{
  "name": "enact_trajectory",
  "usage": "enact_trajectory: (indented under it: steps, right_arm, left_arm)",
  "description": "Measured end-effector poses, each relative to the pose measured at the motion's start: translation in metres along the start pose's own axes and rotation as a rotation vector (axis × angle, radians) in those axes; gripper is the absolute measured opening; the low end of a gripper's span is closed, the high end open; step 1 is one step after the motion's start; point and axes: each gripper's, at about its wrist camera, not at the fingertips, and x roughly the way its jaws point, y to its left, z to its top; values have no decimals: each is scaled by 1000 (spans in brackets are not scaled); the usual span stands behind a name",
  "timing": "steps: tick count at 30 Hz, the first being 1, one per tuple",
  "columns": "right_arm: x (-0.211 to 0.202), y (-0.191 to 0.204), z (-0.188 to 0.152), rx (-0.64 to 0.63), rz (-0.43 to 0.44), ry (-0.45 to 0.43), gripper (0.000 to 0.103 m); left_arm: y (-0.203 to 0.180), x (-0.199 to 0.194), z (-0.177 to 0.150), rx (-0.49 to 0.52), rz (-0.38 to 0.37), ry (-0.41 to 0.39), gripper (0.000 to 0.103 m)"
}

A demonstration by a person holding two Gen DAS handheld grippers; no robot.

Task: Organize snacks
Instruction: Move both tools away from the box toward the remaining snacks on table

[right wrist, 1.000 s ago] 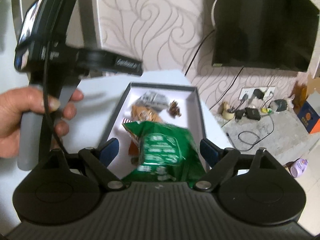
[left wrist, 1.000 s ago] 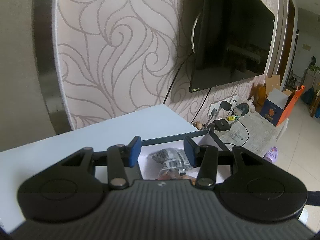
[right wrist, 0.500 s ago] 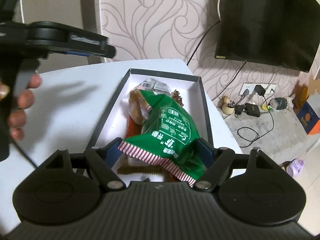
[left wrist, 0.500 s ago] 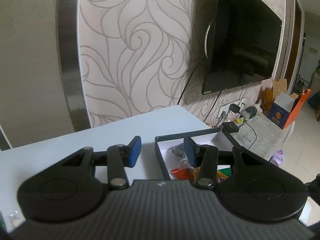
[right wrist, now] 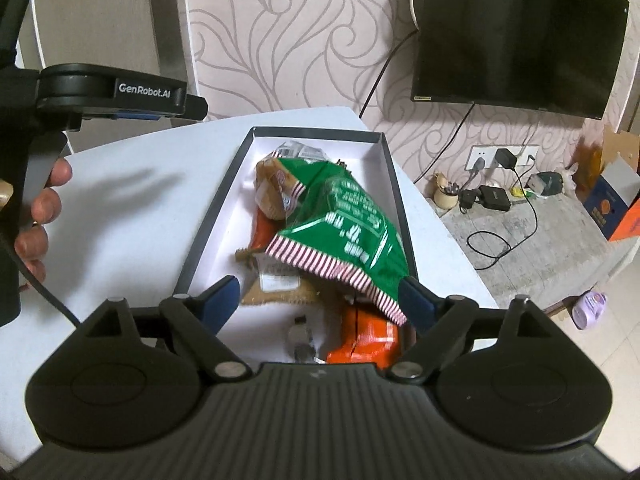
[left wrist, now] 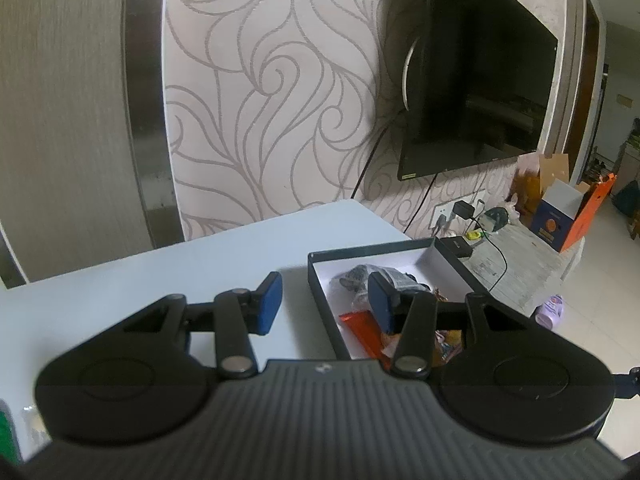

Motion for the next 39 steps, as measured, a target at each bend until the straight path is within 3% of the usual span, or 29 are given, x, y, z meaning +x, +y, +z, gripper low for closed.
enact_trajectory:
  steps: [8, 11, 15, 26, 29, 39]
  right_arm:
    - [-28, 13, 0, 13, -26, -125, 89]
    - [-19, 21, 7, -20, -11, -103, 89]
    - [5, 27, 7, -35, 34, 6, 89]
    - [-27, 58, 5, -46, 53, -114, 89]
    - [-30, 72, 12, -64, 85, -127, 89]
    - [-21, 126, 17, -132, 190, -125, 89]
  left_arm:
    - [8, -19, -9, 0, -3, 6, 50]
    - [14, -27, -11, -1, 7, 6, 50]
    - [23, -38, -10, -10, 17, -4, 50]
    - [58, -53, -24, -91, 89, 8, 50]
    - [70, -59, -28, -114, 116, 6, 56]
    - [109, -86, -42, -147, 196, 2, 56]
